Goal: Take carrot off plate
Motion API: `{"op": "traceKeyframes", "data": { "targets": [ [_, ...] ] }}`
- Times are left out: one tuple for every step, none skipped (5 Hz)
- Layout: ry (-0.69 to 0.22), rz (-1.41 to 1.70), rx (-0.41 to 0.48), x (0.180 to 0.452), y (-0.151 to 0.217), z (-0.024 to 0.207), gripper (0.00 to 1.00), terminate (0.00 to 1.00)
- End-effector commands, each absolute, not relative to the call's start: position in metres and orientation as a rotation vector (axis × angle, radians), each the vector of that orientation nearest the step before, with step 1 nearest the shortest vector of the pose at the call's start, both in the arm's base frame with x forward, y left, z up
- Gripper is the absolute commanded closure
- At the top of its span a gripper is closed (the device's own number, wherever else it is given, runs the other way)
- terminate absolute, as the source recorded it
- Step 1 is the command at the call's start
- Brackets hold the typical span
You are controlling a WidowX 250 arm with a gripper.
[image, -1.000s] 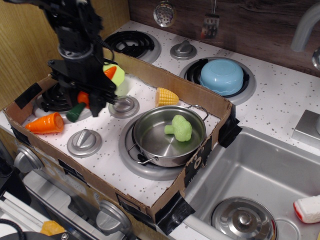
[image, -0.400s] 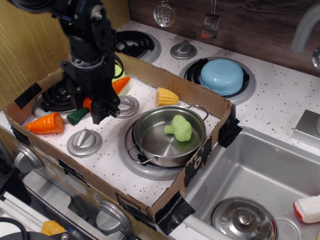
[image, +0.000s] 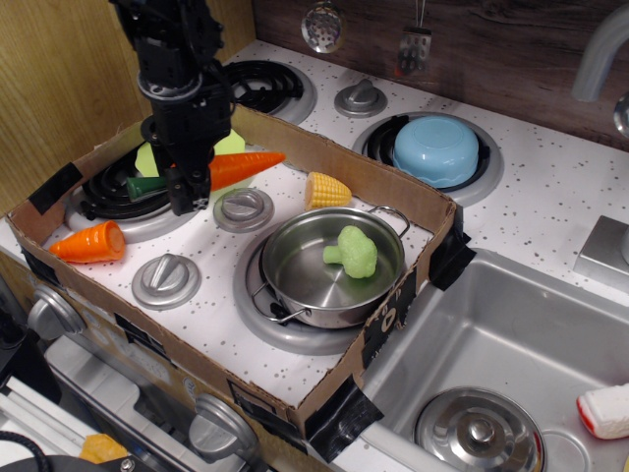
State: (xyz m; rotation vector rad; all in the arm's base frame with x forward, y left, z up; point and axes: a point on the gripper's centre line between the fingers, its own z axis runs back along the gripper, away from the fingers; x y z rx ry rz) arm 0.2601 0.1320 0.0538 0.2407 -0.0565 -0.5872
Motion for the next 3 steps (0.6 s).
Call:
{"op": "traceKeyframes", "data": {
  "targets": [
    [-0.087, -0.693, 0.182, 0.260, 0.130, 0.042, 1.00, 0.00],
    [-0.088, -0.735, 0.141, 0.260, 0.130, 0.027, 1.00, 0.00],
    [-0.086, -0.796, 0.124, 0.259, 0.130, 0.016, 1.00, 0.00]
  ]
}}
